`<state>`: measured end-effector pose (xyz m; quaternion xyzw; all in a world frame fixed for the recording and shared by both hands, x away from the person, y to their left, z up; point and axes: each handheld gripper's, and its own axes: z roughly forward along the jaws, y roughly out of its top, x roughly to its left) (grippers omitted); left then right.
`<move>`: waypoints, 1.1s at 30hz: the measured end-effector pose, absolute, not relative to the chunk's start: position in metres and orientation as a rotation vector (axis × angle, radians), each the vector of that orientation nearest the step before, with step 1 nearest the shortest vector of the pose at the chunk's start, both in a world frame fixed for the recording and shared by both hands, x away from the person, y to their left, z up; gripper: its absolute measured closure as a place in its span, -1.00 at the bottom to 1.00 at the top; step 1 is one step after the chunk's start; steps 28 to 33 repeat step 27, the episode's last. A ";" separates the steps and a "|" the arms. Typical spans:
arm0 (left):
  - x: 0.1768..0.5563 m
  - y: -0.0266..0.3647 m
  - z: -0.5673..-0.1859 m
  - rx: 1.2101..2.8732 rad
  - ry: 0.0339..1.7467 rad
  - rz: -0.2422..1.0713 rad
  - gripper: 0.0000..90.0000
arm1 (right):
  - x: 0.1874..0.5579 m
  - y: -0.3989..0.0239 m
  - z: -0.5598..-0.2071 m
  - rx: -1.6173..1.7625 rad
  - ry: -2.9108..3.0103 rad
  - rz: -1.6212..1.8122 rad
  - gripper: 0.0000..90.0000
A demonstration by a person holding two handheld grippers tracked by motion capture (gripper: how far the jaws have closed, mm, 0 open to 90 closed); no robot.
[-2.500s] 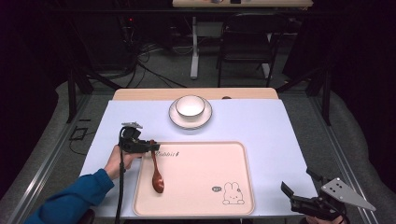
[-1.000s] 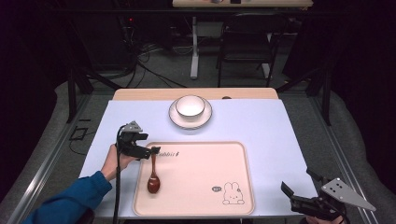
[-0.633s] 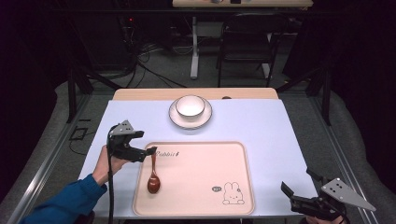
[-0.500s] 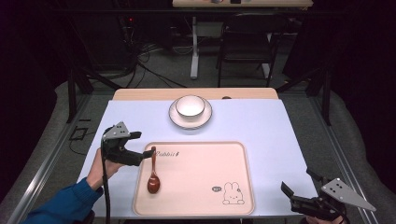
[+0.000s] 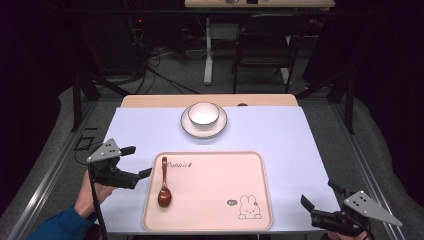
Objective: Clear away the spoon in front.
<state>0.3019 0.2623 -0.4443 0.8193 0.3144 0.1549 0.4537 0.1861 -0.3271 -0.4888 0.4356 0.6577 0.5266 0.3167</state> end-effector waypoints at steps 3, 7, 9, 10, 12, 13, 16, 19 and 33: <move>0.299 0.266 -0.447 2.018 0.797 0.384 -0.91 | 0.186 -0.327 -0.489 1.145 1.732 1.385 -1.00; 0.294 0.273 -0.452 2.025 0.814 0.388 -0.96 | 0.186 -0.327 -0.489 1.149 1.730 1.387 -1.00; 0.293 0.276 -0.455 2.031 0.828 0.392 -0.99 | 0.186 -0.327 -0.489 1.146 1.730 1.385 -1.00; 0.292 0.278 -0.456 2.031 0.838 0.390 -0.99 | 0.186 -0.327 -0.489 1.146 1.730 1.385 -1.00; 0.290 0.281 -0.458 2.032 0.848 0.390 -1.00 | 0.186 -0.327 -0.489 1.147 1.729 1.386 -1.00; 0.289 0.283 -0.460 2.032 0.853 0.389 -1.00 | 0.186 -0.327 -0.489 1.146 1.730 1.385 -1.00; 0.285 0.286 -0.465 2.036 0.866 0.403 -1.00 | 0.186 -0.327 -0.489 1.147 1.730 1.384 -1.00; 0.281 0.289 -0.472 2.033 0.873 0.404 -1.00 | 0.187 -0.327 -0.489 1.158 1.738 1.373 -1.00; 0.283 0.287 -0.482 2.057 0.886 0.444 -1.00 | 0.186 -0.327 -0.489 1.156 1.727 1.384 -1.00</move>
